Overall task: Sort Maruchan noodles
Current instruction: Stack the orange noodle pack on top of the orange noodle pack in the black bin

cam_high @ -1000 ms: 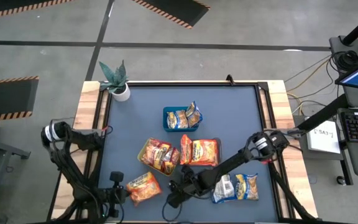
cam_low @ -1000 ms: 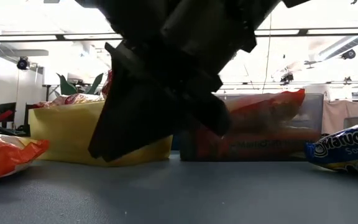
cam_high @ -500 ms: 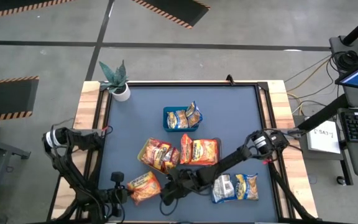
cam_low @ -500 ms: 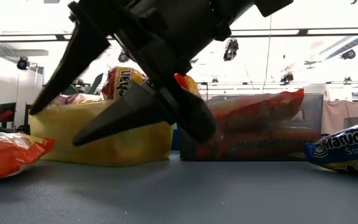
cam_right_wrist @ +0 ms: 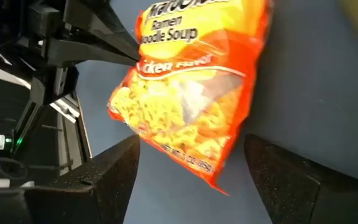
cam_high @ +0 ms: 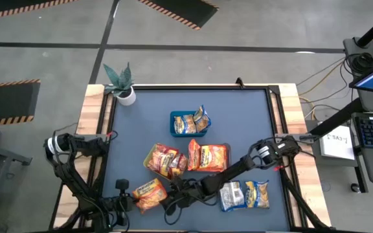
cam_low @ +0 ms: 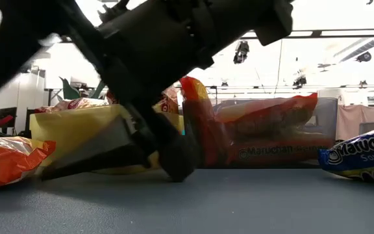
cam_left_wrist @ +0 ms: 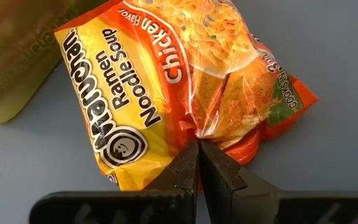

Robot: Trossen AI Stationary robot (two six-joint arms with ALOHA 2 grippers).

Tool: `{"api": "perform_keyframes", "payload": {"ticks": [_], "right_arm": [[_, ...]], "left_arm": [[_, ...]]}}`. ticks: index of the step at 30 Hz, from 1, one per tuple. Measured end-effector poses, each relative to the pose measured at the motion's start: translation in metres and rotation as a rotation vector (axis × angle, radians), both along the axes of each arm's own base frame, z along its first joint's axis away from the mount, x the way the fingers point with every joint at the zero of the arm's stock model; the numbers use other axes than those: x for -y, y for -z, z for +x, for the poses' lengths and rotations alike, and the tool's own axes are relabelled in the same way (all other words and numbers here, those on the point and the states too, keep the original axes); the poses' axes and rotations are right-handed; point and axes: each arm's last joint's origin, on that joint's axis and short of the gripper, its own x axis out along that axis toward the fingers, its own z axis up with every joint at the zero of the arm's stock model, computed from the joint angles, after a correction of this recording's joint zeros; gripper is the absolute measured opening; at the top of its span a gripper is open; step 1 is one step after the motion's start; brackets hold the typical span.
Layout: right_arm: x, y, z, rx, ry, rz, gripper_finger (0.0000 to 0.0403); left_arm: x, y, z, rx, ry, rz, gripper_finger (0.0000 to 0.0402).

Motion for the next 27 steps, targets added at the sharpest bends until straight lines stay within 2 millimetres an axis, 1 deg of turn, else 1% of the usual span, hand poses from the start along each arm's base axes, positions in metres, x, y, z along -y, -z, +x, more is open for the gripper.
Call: {"api": "perform_keyframes", "payload": {"ticks": [6,11,16,20,27], "right_arm": [[-0.001,-0.008,0.011,0.041,-0.047,-0.044,0.0273],[0.004,-0.013,0.016,0.061,-0.059,-0.056,0.0267],[0.006,-0.008,0.020,0.087,-0.095,-0.019,0.0265],[0.006,-0.005,0.021,0.089,-0.091,-0.008,0.0260],[0.007,-0.004,0.023,0.114,-0.072,-0.033,0.0224]], "left_arm": [[0.000,0.000,0.000,0.002,0.012,0.011,0.0000],[0.000,0.000,0.000,0.005,0.013,0.013,0.0000],[0.000,0.000,0.000,0.009,0.019,0.019,0.0000],[0.000,0.001,0.000,0.015,0.018,0.020,0.0000],[0.001,0.001,0.000,0.021,0.032,0.033,0.0000]]}}
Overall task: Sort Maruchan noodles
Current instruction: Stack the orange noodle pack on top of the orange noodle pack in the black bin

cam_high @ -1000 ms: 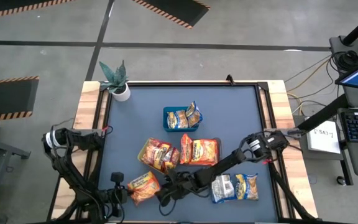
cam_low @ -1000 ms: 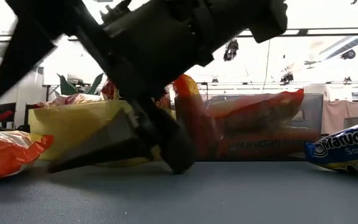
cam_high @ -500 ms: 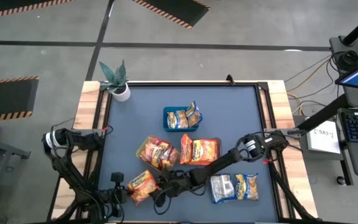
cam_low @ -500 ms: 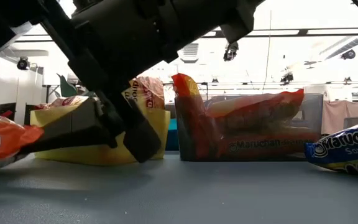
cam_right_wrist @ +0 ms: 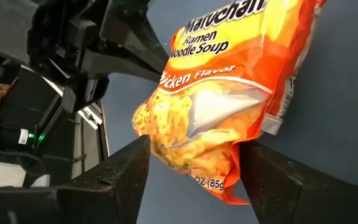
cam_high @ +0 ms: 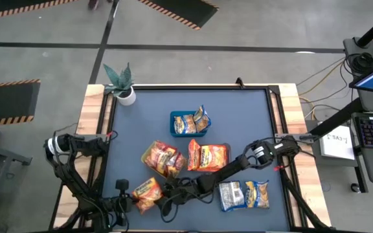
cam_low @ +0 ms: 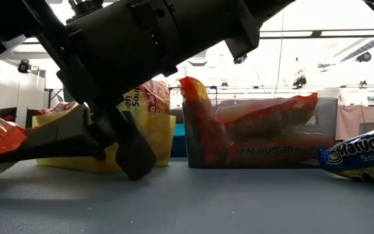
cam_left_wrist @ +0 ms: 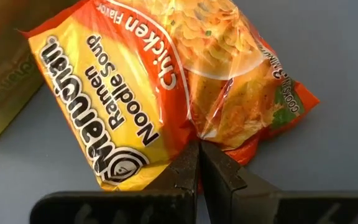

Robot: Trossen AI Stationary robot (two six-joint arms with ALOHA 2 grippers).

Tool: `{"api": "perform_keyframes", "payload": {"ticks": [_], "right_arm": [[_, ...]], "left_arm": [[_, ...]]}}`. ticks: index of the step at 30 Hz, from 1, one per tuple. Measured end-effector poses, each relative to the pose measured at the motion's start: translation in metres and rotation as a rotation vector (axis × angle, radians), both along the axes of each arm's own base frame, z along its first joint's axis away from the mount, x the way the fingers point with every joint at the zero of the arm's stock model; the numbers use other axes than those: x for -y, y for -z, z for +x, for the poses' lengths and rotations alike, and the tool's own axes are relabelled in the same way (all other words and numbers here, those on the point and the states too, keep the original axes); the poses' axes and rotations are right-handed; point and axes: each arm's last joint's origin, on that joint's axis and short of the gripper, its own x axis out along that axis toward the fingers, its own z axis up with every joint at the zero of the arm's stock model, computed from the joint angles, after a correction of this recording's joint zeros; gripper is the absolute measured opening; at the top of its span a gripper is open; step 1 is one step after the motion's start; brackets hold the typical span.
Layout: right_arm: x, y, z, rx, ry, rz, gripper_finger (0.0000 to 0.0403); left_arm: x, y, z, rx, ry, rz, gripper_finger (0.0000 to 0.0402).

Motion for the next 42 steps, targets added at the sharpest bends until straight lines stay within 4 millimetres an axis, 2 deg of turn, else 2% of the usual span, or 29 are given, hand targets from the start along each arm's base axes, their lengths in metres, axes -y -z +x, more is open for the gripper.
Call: {"api": "perform_keyframes", "payload": {"ticks": [8,19,25,34,42], "right_arm": [[0.005,-0.002,0.003,0.043,0.024,-0.069,0.0188],[0.004,-0.003,0.003,0.050,0.026,-0.061,0.0141],[0.003,-0.004,0.003,0.051,0.010,-0.063,0.0136],[0.000,-0.007,0.001,0.056,-0.003,-0.076,0.0134],[-0.004,-0.007,-0.001,0.057,0.007,-0.081,0.0128]], "left_arm": [[0.000,0.000,0.000,0.018,0.002,0.006,0.0000],[0.002,-0.001,0.000,0.023,0.011,0.011,0.0000],[0.004,-0.006,-0.002,-0.013,0.024,0.034,0.0000],[0.009,-0.031,-0.007,-0.081,0.039,0.191,0.0000],[0.012,-0.038,-0.008,-0.084,0.044,0.209,0.0000]]}}
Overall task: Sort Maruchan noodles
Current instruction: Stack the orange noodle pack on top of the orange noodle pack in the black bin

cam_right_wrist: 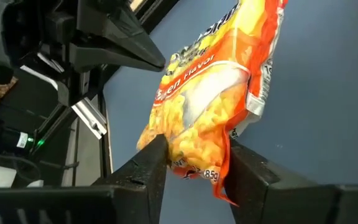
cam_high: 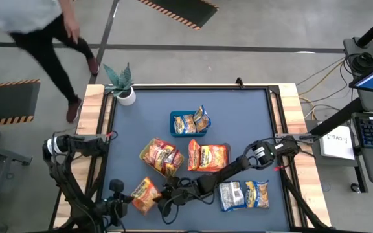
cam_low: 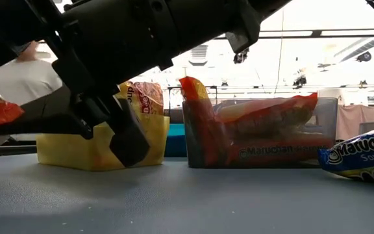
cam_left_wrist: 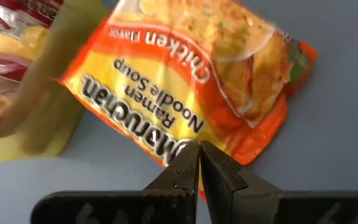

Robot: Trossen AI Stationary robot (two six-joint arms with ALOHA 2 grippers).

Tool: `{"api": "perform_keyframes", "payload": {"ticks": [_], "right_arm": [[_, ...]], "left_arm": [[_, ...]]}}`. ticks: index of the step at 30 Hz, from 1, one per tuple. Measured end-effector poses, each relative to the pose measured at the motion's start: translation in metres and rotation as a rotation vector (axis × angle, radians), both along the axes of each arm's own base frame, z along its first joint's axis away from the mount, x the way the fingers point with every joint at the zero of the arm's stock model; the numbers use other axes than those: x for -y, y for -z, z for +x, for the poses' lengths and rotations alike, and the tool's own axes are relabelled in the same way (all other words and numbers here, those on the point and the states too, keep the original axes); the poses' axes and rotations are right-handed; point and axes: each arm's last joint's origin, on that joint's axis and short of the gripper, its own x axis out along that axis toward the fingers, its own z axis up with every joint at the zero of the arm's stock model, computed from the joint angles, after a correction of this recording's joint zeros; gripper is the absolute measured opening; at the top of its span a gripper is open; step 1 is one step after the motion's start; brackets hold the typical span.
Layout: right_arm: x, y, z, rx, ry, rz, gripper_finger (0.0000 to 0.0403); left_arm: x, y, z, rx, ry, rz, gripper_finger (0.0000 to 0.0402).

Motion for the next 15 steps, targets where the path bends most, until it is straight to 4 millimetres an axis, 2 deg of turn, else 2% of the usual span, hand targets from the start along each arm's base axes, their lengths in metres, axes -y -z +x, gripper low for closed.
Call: {"api": "perform_keyframes", "payload": {"ticks": [6,10,15], "right_arm": [[0.000,-0.002,0.000,0.009,-0.011,-0.026,0.0079],[-0.001,-0.004,0.000,0.012,-0.029,-0.030,0.0070],[-0.001,-0.013,-0.002,0.020,-0.062,-0.049,0.0073]], "left_arm": [[-0.002,-0.015,-0.001,0.018,0.011,0.072,0.0000],[-0.007,-0.033,-0.002,0.039,0.022,0.135,0.0000],[-0.016,-0.065,-0.004,0.266,0.047,0.133,0.0000]]}}
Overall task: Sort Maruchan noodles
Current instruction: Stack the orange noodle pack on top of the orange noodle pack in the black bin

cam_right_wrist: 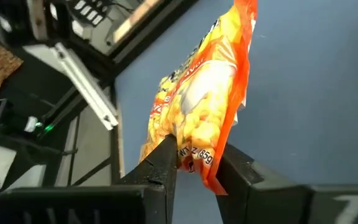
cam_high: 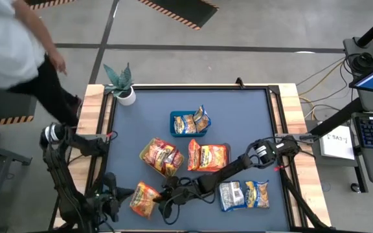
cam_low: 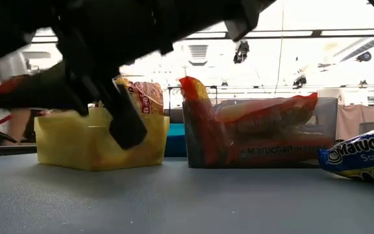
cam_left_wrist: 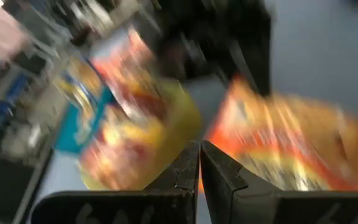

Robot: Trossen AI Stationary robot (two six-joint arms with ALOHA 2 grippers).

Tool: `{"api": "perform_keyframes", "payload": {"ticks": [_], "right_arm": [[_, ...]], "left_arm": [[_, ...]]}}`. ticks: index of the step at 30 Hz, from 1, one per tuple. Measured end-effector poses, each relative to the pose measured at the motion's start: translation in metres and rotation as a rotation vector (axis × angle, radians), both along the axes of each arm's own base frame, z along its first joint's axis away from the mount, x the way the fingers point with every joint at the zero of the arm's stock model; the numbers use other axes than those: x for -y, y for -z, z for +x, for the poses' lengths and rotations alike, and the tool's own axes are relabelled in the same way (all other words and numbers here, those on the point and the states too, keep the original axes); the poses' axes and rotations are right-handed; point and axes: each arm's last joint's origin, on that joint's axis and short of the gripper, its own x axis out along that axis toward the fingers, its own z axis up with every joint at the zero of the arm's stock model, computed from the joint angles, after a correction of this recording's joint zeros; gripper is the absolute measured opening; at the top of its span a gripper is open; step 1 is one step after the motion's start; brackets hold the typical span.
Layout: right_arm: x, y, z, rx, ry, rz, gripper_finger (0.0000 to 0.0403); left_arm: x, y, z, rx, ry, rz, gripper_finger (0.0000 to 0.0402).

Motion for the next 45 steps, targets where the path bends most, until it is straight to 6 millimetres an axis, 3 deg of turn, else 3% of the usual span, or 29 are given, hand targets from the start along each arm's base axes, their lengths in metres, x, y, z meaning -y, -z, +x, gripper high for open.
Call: {"api": "perform_keyframes", "payload": {"ticks": [8,14,22,27,31,36,41,45], "right_arm": [[0.004,-0.039,-0.011,-0.033,-0.044,-0.069,0.0065],[0.016,-0.094,-0.035,-0.095,-0.065,-0.153,0.0065],[0.043,-0.177,-0.097,-0.203,0.030,-0.291,0.0065],[0.056,-0.208,-0.143,-0.298,0.174,-0.349,0.0065],[0.063,-0.210,-0.181,-0.413,0.378,-0.399,0.0065],[0.057,-0.199,-0.217,-0.413,0.572,-0.343,0.0062],[0.052,-0.172,-0.230,-0.395,0.704,-0.257,0.0062],[0.050,-0.145,-0.228,-0.408,0.788,-0.225,0.0061]], "left_arm": [[-0.019,-0.036,-0.003,0.299,0.025,-0.032,0.0000],[-0.025,-0.048,-0.004,0.433,0.028,-0.025,0.0000],[-0.027,-0.052,-0.003,0.499,0.028,-0.011,0.0000],[-0.026,-0.052,-0.003,0.513,0.028,-0.010,0.0000],[-0.026,-0.052,-0.003,0.515,0.027,-0.014,0.0000],[-0.026,-0.052,-0.003,0.516,0.026,-0.018,0.0000],[-0.026,-0.052,-0.003,0.516,0.026,-0.018,0.0000],[-0.026,-0.052,-0.003,0.516,0.026,-0.018,0.0000]]}}
